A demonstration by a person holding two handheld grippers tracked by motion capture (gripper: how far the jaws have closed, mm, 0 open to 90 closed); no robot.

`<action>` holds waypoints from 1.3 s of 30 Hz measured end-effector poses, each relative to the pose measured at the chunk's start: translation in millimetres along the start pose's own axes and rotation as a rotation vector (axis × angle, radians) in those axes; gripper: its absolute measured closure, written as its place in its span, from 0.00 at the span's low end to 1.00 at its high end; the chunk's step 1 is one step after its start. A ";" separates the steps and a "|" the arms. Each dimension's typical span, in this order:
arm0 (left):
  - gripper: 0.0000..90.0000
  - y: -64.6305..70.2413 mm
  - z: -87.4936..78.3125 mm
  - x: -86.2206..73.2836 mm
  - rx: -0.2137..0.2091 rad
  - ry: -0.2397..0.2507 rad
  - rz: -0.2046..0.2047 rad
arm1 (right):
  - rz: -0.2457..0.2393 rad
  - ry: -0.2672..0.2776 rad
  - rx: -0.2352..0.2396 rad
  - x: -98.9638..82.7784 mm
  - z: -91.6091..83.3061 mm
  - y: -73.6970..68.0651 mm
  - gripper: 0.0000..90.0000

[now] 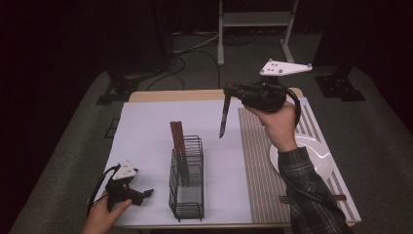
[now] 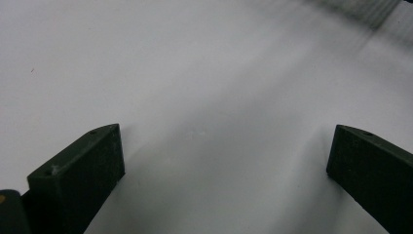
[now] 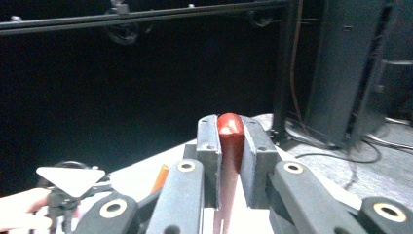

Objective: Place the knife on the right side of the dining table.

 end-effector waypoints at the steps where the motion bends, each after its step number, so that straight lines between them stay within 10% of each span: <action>1: 0.00 0.1 0.0 0.0 0.000 0.000 -0.002 | 0.009 -0.001 -0.018 -2.8 -2.3 6.9 0.88; 39: 0.00 -0.2 0.2 0.2 0.002 0.003 0.002 | 0.077 0.009 -0.382 -60.5 -35.5 124.7 0.88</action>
Point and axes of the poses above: each handheld gripper's, and its own axes: z roughly forward along the jaws, x roughly out of its top, y roughly to its right, the point moved 10 cm from there along z, roughly forward along the jaws, and after that the axes turned 4 degrees about x, right-handed, at the moved point
